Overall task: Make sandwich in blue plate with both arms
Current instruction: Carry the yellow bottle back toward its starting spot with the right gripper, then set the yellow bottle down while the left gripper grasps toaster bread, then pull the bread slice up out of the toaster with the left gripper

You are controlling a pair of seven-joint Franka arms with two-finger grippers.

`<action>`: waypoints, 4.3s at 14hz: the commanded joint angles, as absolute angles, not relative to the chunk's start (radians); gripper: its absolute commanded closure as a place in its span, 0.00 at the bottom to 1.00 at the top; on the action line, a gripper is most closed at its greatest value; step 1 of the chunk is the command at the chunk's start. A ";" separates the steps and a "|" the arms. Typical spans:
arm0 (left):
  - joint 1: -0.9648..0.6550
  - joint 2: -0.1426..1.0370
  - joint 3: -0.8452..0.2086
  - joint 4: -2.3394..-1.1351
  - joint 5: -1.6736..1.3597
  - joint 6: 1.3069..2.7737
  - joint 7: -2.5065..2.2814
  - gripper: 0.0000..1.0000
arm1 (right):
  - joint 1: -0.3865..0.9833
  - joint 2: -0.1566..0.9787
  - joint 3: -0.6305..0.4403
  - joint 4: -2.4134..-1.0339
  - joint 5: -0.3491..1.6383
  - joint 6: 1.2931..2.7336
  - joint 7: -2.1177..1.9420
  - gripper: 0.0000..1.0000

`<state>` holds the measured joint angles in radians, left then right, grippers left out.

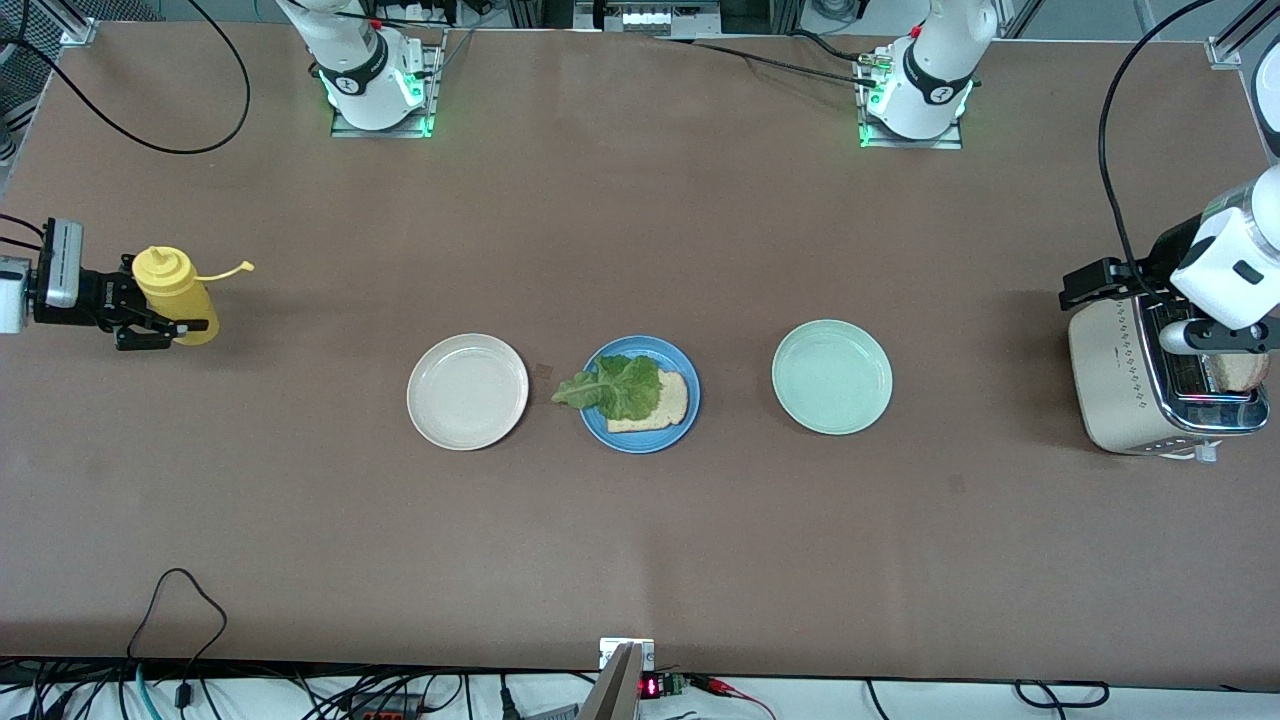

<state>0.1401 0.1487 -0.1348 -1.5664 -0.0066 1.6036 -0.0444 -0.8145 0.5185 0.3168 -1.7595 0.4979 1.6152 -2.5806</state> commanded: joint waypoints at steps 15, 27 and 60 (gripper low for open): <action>0.268 0.350 -0.110 -1.421 0.141 1.612 0.302 0.00 | -0.946 0.862 0.273 -1.671 0.606 1.589 -2.764 0.83; 0.523 0.482 -0.112 -1.381 0.127 1.748 0.756 0.00 | -0.946 0.881 0.238 -1.660 0.623 1.588 -2.755 0.00; 0.315 0.385 -0.182 -1.243 0.075 1.238 0.436 0.99 | -0.757 0.323 0.218 -1.396 0.548 1.092 -1.734 0.00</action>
